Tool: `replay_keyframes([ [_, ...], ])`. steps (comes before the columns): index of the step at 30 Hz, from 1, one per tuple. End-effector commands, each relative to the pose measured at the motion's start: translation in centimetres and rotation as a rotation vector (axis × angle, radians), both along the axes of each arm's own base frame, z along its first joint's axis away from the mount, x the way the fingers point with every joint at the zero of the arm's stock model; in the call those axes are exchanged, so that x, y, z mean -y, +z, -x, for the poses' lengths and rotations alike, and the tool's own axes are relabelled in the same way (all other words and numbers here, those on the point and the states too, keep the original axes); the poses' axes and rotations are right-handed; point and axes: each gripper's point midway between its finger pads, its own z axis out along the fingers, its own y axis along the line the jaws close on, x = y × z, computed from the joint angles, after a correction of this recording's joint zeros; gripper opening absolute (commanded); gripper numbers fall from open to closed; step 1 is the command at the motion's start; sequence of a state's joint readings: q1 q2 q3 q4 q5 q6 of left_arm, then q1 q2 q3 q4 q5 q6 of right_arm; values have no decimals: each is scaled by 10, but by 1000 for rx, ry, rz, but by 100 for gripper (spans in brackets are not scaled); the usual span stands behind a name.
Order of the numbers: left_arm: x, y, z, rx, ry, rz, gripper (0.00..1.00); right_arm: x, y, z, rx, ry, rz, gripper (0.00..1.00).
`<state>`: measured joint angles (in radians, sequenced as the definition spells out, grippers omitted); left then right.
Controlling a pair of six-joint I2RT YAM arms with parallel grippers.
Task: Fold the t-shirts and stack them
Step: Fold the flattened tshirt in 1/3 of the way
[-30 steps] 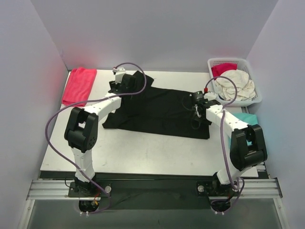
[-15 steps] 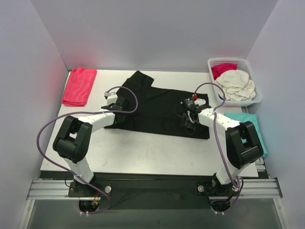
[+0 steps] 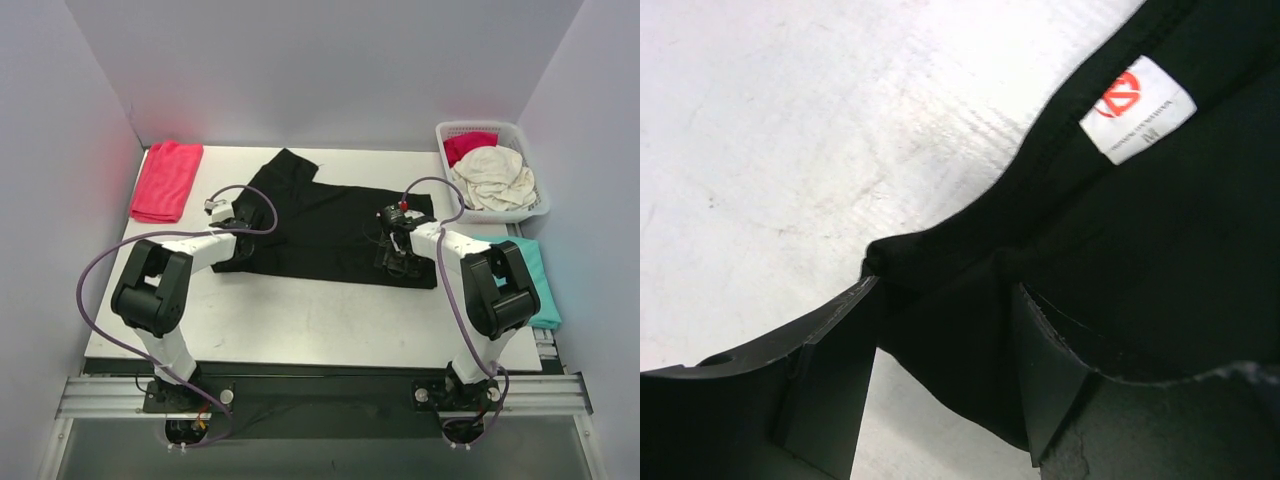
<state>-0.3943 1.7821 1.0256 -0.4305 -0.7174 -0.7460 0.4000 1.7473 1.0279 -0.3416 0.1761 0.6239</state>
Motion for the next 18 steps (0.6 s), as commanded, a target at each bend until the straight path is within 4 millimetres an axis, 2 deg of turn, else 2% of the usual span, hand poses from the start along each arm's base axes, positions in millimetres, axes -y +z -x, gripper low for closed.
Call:
replay_keyframes([
  [1, -18, 13, 11, -12, 63, -9, 64, 19, -25, 39, -176, -15, 55, 60],
  [5, -32, 14, 24, -28, 124, -9, 64, 19, -25, 48, -199, -20, 38, 59],
  [10, -36, 12, 44, -25, 144, 33, 64, 20, -24, 56, -219, -40, 28, 59],
  [18, -40, 15, 66, 2, 185, 78, 64, 22, -22, 78, -223, -69, 23, 55],
])
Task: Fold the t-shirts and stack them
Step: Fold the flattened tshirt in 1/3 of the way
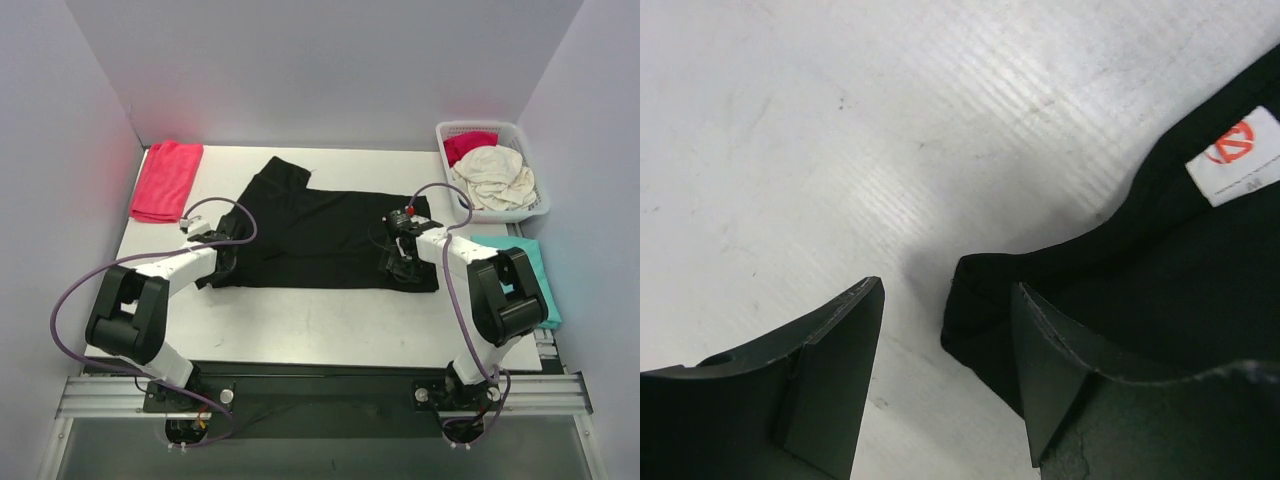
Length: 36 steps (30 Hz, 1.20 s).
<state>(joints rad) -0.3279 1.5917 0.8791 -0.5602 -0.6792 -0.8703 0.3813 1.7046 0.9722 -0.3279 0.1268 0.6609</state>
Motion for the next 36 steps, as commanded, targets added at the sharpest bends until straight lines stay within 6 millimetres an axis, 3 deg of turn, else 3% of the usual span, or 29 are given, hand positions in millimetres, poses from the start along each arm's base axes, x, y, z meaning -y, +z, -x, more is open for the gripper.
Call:
replay_keyframes([
  [1, -7, 11, 13, 45, 51, 11, 64, 23, -20, 69, -212, -30, 80, 55],
  [4, -9, 24, 19, 126, 61, 38, 64, 28, -13, 76, -185, -43, 98, 54],
  [8, 5, 60, 3, 301, -11, 121, 64, 32, 6, 72, -103, -38, 136, 54],
  [11, 25, 77, -15, 361, -115, 178, 64, 28, 25, 62, -19, -17, 172, 54],
  [16, 72, 85, -45, 360, -301, 313, 64, -3, 56, 42, 113, 74, 185, 54],
  [21, 124, 66, -56, 316, -455, 479, 61, -25, 72, 30, 163, 119, 176, 54],
  [25, 147, 52, -64, 298, -481, 536, 58, -29, 70, 33, 164, 125, 182, 54],
  [36, 176, 28, -68, 260, -482, 630, 52, -22, 61, 38, 143, 122, 216, 54],
])
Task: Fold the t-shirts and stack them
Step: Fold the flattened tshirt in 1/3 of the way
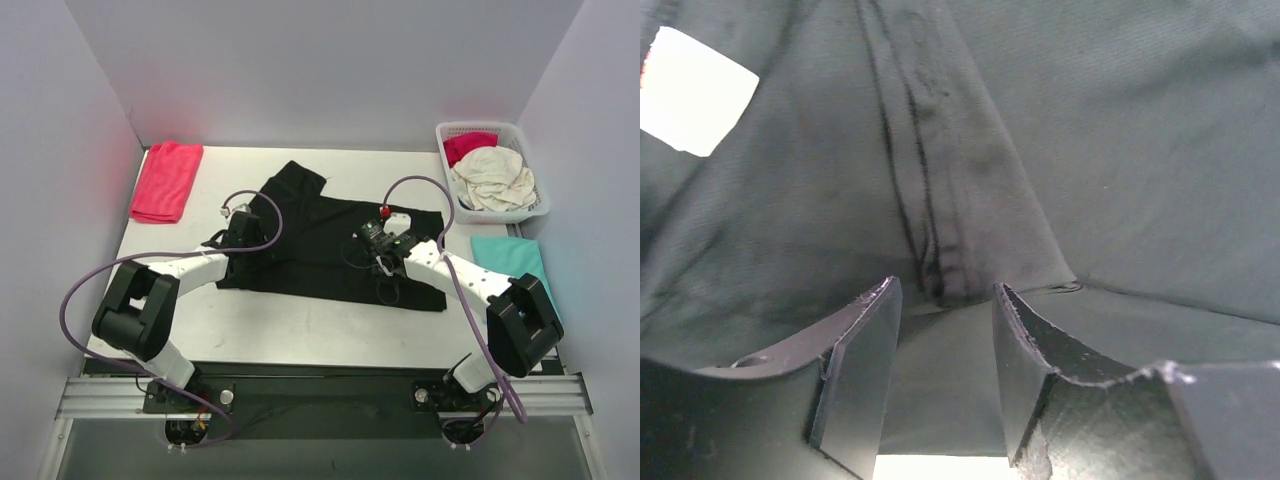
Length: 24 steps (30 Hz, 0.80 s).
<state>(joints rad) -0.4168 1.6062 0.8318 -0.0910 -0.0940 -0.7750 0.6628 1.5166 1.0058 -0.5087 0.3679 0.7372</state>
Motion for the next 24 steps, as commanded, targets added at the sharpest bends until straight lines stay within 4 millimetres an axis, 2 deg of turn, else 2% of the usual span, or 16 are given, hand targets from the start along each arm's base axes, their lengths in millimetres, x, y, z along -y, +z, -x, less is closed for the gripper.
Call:
replay_keyframes([
  [1, 22, 24, -25, 86, -10, 80, 51, 13, -3, 7, -13, -26, 65, 54],
  [7, 27, 15, -26, 66, -16, 68, 45, 15, -2, 6, -11, -25, 77, 54],
  [11, 29, 16, -28, 74, -16, 62, 34, 14, -2, 6, -10, -26, 76, 54],
  [14, 31, 18, -28, 82, -21, 59, 17, 15, -4, 7, -17, -26, 83, 54],
  [15, 31, 21, -30, 88, -24, 59, 8, 15, -4, 7, -18, -28, 81, 54],
  [17, 32, 22, -31, 95, -28, 51, 0, 15, -5, 7, -21, -27, 84, 54],
  [23, 42, 35, -46, 149, -75, 11, 0, 16, -6, 7, -21, -29, 87, 54],
  [24, 45, 40, -54, 182, -85, 14, 0, 16, -5, 6, -20, -28, 89, 54],
])
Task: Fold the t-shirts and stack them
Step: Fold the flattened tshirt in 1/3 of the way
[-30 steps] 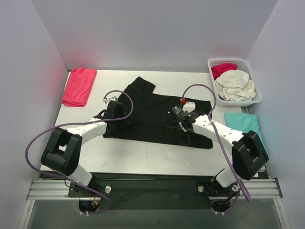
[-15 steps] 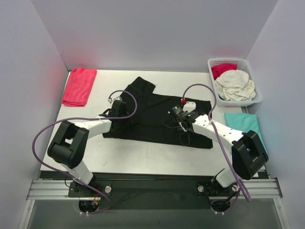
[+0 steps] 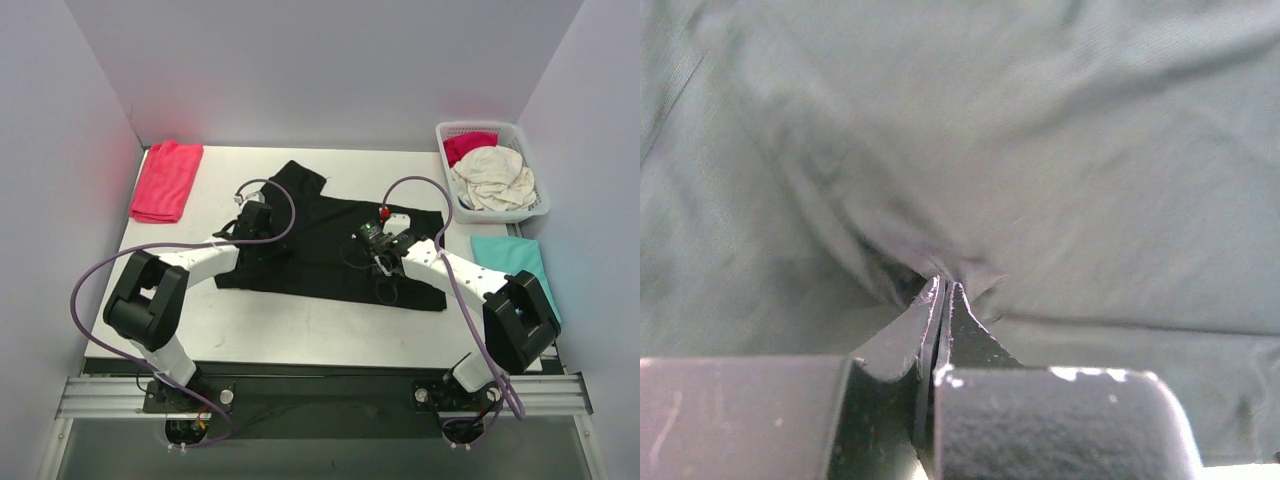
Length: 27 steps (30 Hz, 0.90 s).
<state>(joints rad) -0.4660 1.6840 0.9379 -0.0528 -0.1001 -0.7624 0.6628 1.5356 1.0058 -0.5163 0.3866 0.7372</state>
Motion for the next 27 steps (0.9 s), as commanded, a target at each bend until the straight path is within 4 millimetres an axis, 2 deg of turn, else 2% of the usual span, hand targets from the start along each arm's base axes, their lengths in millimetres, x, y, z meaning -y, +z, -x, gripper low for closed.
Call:
replay_keyframes([
  [1, 16, 27, -34, 126, -34, -3, 0, 11, -1, 5, -10, -21, 61, 54],
  [6, 25, 24, -51, 153, -72, -51, 0, 13, -2, 5, -14, -22, 71, 54],
  [7, 25, 16, -53, 140, -77, -68, 0, 12, -3, 5, -16, -22, 70, 54],
  [8, 28, 20, -60, 156, -81, -75, 0, 12, -2, 4, -16, -21, 72, 54],
  [9, 29, 10, -60, 143, -103, -117, 0, 12, -3, 5, -19, -22, 72, 54],
  [11, 30, 13, -69, 161, -119, -208, 0, 12, -3, 4, -20, -20, 72, 54],
  [12, 33, 5, -72, 156, -130, -236, 0, 12, -3, 4, -19, -21, 73, 54],
  [14, 36, 12, -85, 194, -133, -280, 0, 11, -4, 4, -23, -19, 75, 54],
  [15, 40, 9, -89, 210, -161, -310, 0, 11, -4, 4, -24, -19, 73, 54],
  [17, 48, 13, -91, 237, -195, -340, 0, 11, -5, 4, -28, -17, 75, 54],
  [18, 55, 24, -101, 297, -204, -341, 0, 10, -5, 5, -30, -16, 75, 54],
  [21, 69, 37, -107, 342, -234, -357, 0, 11, -6, 5, -33, -16, 77, 54],
  [23, 66, 38, -108, 336, -217, -385, 14, 11, -7, 6, -36, -18, 81, 54],
  [25, 58, 39, -108, 332, -178, -413, 23, 12, -6, 5, -32, -23, 82, 54],
  [27, 48, 54, -108, 363, -119, -420, 36, 14, -5, 4, -25, -28, 86, 54],
])
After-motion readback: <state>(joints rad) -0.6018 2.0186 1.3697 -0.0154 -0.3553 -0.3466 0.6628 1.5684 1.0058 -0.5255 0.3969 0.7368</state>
